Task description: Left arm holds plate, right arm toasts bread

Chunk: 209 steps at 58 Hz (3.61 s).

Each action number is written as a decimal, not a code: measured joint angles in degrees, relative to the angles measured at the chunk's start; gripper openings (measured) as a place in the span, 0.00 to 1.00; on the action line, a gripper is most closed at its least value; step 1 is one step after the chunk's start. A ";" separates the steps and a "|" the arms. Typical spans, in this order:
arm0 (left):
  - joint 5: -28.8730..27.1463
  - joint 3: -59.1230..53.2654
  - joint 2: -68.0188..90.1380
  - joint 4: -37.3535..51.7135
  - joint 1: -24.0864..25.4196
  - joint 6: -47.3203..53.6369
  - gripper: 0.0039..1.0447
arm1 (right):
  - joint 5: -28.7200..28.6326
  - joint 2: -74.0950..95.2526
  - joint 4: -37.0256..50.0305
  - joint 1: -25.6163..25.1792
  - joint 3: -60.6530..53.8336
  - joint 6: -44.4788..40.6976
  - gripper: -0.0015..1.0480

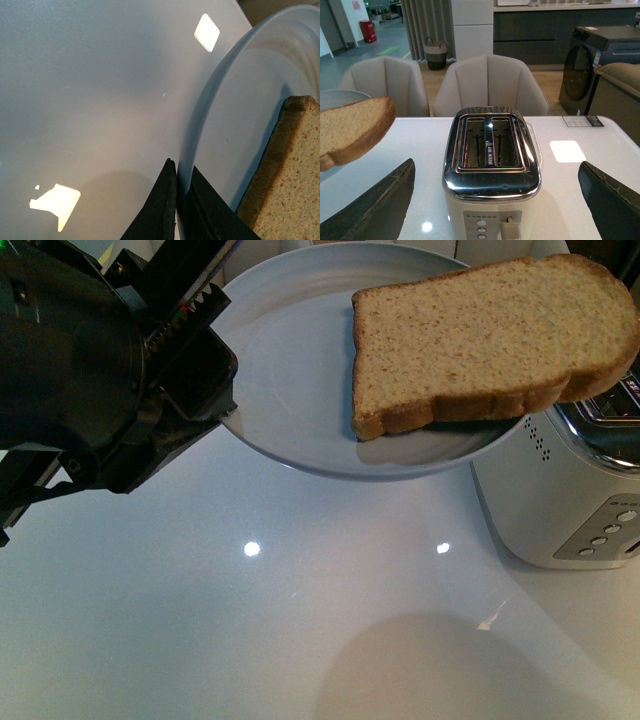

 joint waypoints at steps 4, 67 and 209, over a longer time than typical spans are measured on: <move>-0.72 0.00 0.00 -0.37 -0.92 -0.37 0.03 | 0.00 0.00 0.00 0.00 0.00 0.00 0.91; -1.20 0.09 0.02 -0.33 -1.29 -0.81 0.03 | 11.98 15.67 -12.35 1.64 7.37 19.06 0.91; -1.20 0.11 0.02 -0.33 -1.40 -1.03 0.03 | -2.78 57.44 12.35 10.21 33.16 45.51 0.03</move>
